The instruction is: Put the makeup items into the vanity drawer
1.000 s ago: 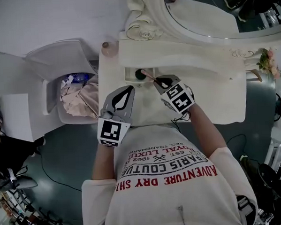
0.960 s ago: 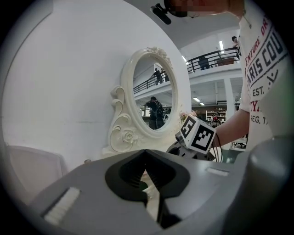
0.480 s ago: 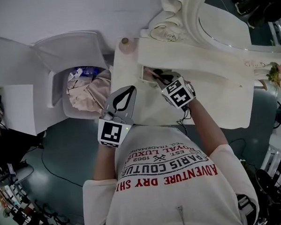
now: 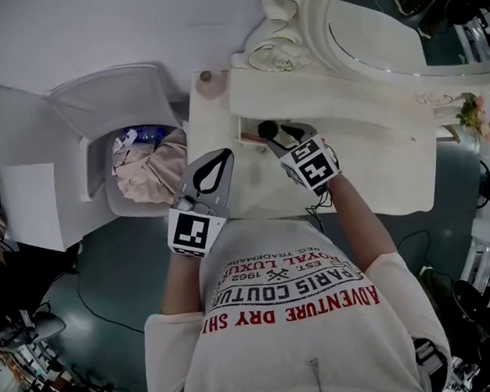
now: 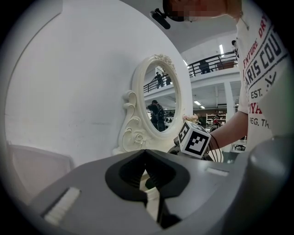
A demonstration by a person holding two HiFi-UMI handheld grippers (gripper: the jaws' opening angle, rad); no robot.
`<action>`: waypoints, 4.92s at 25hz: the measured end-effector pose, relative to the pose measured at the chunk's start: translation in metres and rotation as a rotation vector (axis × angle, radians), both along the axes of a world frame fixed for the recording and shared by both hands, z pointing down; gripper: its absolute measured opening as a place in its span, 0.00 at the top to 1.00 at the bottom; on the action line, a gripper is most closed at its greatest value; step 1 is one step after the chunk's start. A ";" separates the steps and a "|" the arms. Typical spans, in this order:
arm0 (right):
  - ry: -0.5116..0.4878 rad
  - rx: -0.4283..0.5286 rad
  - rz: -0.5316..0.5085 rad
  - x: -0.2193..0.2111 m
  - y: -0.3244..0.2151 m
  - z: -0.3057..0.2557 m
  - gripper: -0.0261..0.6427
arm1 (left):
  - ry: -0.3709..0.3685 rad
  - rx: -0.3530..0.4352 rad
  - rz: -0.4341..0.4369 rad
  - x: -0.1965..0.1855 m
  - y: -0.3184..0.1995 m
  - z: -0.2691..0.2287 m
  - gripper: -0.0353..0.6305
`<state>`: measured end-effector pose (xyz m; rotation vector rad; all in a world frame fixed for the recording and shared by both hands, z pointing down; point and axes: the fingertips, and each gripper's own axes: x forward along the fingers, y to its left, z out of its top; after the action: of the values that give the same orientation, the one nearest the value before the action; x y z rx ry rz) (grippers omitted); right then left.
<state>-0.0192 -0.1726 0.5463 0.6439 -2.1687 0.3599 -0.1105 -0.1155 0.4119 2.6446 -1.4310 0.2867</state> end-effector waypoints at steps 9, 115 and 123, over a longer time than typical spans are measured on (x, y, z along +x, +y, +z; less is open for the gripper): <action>0.048 0.000 0.215 0.079 0.003 0.002 0.69 | 0.018 -0.006 0.135 0.049 -0.015 0.000 0.93; -0.354 0.385 0.236 0.050 -0.009 -0.140 0.95 | 0.040 0.075 0.009 0.015 -0.025 -0.044 0.93; -0.458 0.489 0.304 0.077 -0.005 -0.180 0.95 | 0.029 0.101 0.026 0.022 -0.031 -0.061 0.93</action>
<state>0.0582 -0.1774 0.3662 1.2743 -2.6255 0.1351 -0.0880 -0.1464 0.3509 2.7365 -1.4400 0.1833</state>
